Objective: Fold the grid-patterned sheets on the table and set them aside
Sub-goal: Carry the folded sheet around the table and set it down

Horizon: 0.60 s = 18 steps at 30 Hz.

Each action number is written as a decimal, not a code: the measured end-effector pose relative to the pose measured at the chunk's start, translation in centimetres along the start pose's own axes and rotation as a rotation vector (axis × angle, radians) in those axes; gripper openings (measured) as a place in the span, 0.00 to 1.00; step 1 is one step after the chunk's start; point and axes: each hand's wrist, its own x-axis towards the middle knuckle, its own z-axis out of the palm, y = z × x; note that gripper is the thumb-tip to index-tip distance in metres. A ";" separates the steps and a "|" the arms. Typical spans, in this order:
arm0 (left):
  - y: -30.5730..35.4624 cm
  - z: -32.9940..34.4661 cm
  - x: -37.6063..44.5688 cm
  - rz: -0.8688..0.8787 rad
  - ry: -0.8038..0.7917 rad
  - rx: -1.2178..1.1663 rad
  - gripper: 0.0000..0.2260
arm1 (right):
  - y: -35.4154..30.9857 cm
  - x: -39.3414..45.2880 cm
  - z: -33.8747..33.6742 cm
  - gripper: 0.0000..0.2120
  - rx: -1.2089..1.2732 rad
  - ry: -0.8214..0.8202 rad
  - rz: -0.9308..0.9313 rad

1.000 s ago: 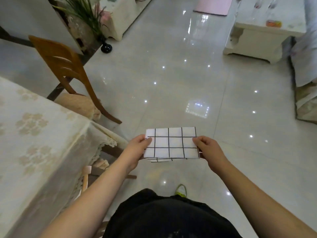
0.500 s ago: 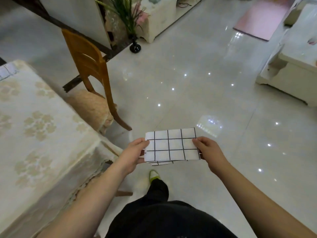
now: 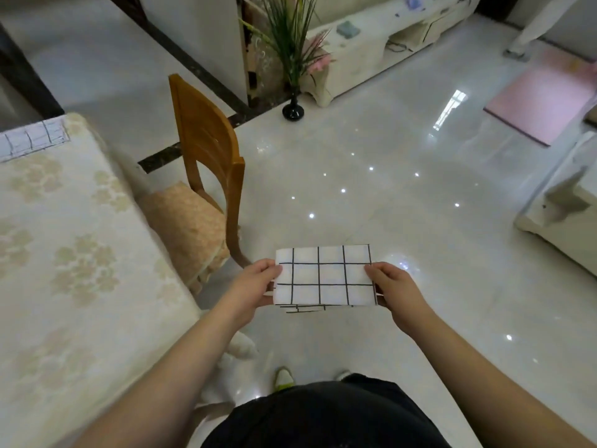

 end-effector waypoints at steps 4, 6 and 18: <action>1.9 -0.7 3.0 0.003 0.050 -0.038 0.09 | -2.5 4.4 1.0 0.09 -0.019 -0.031 -0.005; 2.9 -0.9 4.7 0.009 0.078 -0.049 0.08 | -3.4 6.7 1.5 0.08 -0.020 -0.038 -0.005; 13.6 3.0 17.1 0.011 0.256 -0.025 0.08 | -12.6 24.3 -0.3 0.08 -0.027 -0.160 -0.002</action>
